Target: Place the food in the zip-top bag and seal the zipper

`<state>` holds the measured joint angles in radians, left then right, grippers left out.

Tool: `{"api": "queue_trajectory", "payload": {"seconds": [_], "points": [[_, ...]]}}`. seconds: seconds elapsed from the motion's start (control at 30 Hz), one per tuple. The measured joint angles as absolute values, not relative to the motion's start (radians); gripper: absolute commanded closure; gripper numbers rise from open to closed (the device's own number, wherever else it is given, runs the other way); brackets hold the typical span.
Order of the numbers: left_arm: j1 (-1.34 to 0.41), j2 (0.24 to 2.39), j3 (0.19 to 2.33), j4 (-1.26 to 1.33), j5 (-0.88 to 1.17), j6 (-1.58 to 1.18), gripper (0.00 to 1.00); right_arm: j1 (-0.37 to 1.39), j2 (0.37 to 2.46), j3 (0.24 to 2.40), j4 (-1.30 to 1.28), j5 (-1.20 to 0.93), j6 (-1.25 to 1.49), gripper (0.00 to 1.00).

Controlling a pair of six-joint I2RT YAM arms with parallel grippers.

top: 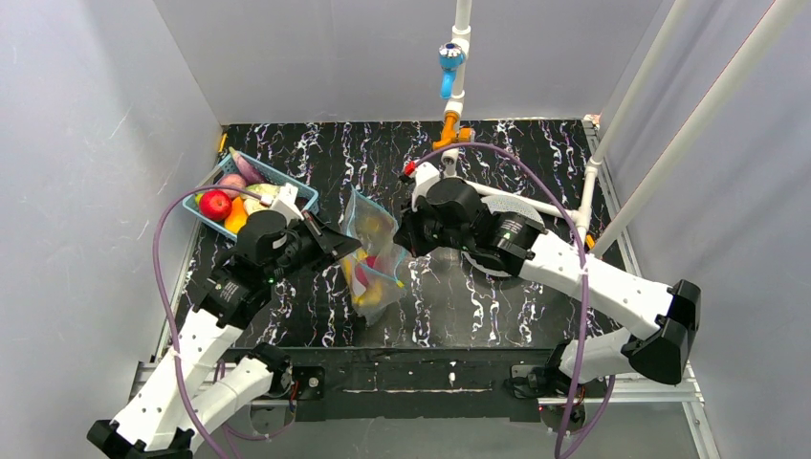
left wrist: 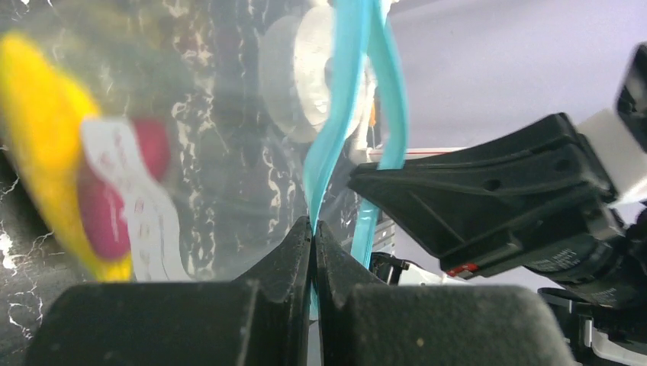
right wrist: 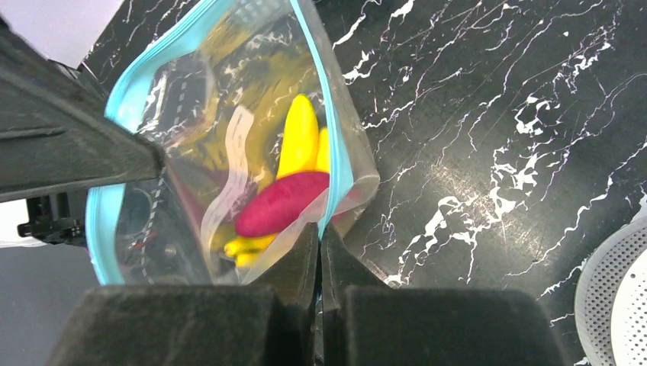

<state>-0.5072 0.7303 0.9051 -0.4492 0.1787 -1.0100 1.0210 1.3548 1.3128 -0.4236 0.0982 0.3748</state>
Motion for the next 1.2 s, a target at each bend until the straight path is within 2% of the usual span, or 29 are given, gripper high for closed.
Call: {"api": "queue_trajectory", "payload": {"seconds": [0.07,0.13,0.17,0.23,0.37,0.47,0.57,0.77,1.0,1.2], "points": [[-0.507,0.739,0.905,-0.452,0.181,-1.009,0.80,1.021,1.339,1.312,-0.423,0.104,0.369,0.99],[-0.507,0.737,0.904,-0.457,0.180,-1.002,0.52,1.021,1.324,1.312,-0.422,0.111,0.364,0.99],[-0.507,0.733,0.904,-0.461,0.179,-0.992,0.44,1.021,1.320,1.312,-0.422,0.113,0.363,0.99],[-0.507,0.716,0.904,-0.481,0.170,-0.980,0.34,1.021,1.312,1.303,-0.414,0.118,0.360,0.99],[-0.507,0.675,0.921,-0.587,0.097,-0.934,0.20,1.021,1.299,1.259,-0.400,0.130,0.355,0.99],[-0.508,0.677,1.010,-0.729,-0.026,-0.853,0.11,1.021,1.299,1.237,-0.394,0.148,0.345,0.99],[-0.508,0.705,1.120,-0.830,-0.178,-0.760,0.07,1.021,1.287,1.208,-0.376,0.169,0.337,0.99],[-0.470,0.838,1.193,-0.886,-0.354,-0.595,0.06,1.021,1.258,1.193,-0.361,0.218,0.326,0.99],[-0.132,1.082,1.115,-0.714,-0.188,-0.495,0.09,1.021,1.250,1.180,-0.339,0.234,0.316,0.99],[0.075,1.271,1.108,-0.536,-0.015,-0.515,0.12,1.021,1.250,1.175,-0.334,0.233,0.315,0.99]]}}
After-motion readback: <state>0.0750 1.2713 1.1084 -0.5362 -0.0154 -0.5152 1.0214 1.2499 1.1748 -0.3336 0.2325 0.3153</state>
